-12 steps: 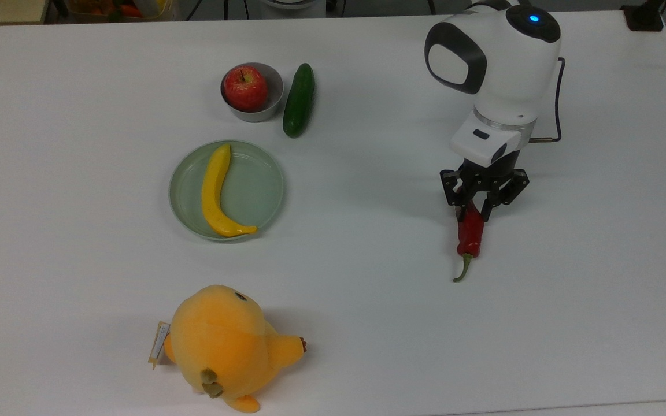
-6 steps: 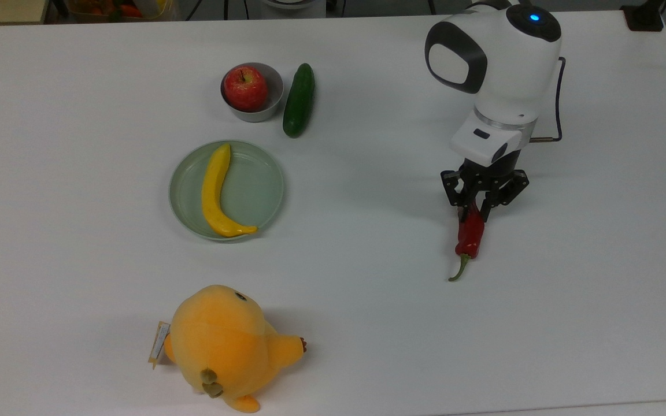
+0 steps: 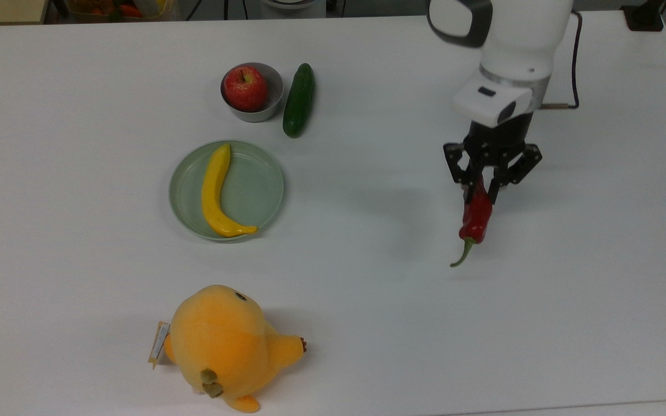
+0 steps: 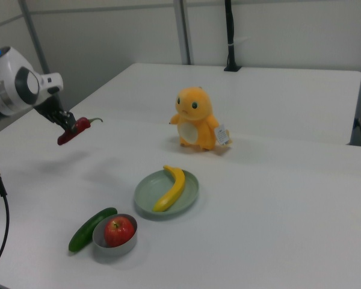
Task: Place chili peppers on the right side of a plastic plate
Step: 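Carry the chili pepper past the apple bowl toward the plate's side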
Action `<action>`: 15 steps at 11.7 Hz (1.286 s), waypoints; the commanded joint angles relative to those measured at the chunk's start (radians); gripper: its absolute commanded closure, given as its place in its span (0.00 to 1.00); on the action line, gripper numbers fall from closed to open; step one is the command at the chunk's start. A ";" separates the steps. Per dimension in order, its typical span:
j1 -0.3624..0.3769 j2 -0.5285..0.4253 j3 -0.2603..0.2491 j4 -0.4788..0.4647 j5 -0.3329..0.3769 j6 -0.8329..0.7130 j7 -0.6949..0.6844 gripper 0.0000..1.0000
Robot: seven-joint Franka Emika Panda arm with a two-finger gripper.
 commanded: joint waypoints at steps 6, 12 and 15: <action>-0.113 -0.381 -0.005 -0.153 0.282 -0.279 -0.110 1.00; -0.418 -0.451 -0.033 -0.159 0.444 -0.462 -0.733 1.00; -0.524 -0.426 -0.099 -0.159 0.444 -0.444 -0.965 0.99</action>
